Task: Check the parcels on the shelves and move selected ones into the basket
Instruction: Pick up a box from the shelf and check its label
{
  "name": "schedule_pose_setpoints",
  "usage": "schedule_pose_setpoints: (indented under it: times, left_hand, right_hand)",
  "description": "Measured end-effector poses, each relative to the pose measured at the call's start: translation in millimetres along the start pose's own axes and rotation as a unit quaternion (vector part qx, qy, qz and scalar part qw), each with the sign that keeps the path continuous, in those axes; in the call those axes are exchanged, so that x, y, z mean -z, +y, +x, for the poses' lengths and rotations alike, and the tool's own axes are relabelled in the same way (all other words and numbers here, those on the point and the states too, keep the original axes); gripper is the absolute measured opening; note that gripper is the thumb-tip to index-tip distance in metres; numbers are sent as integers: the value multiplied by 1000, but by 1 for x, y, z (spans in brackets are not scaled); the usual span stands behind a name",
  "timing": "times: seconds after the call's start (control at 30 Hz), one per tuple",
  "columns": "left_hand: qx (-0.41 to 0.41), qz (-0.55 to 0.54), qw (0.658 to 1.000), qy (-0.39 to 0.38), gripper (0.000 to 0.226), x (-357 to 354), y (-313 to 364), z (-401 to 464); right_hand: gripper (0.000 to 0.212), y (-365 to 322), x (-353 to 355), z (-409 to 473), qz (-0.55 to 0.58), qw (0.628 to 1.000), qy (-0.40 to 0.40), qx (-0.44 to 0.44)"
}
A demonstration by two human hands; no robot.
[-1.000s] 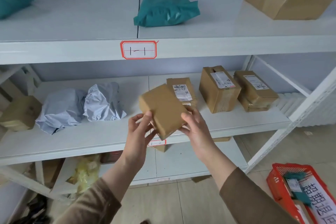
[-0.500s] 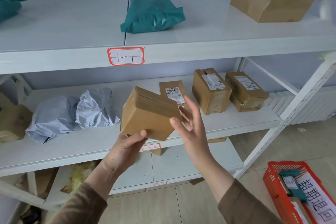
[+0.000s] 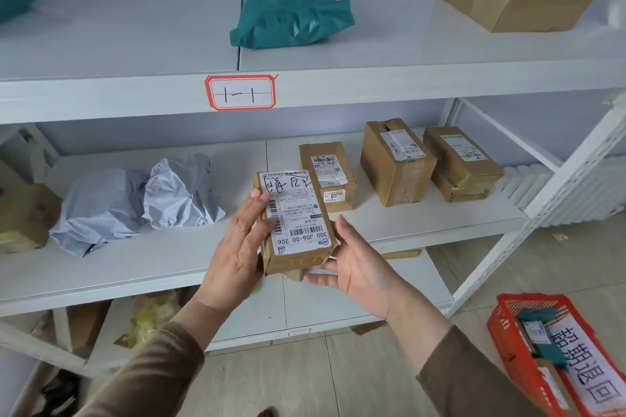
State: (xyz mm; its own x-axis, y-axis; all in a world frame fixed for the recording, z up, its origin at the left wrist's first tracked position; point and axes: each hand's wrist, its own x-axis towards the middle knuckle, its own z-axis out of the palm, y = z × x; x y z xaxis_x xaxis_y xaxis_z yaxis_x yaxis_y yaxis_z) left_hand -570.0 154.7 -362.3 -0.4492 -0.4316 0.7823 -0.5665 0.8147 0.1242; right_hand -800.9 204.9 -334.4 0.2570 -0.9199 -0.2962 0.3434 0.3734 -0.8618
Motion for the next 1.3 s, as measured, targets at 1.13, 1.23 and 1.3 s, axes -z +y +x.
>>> schedule_pose_setpoints:
  times: [1.13,1.23,1.3]
  left_hand:
    - [558,-592,580,37,74,-34,20,32]
    - [545,-606,578,39,75,-48,37,32]
    - [532,-614,583,11,72,-51,49,35]
  right_hand:
    - [94,-41,5,70,-124,966,172,146]
    - [73,-5,1,59,-61,986,110,109]
    - [59,1,10,51,-31,985,111,130]
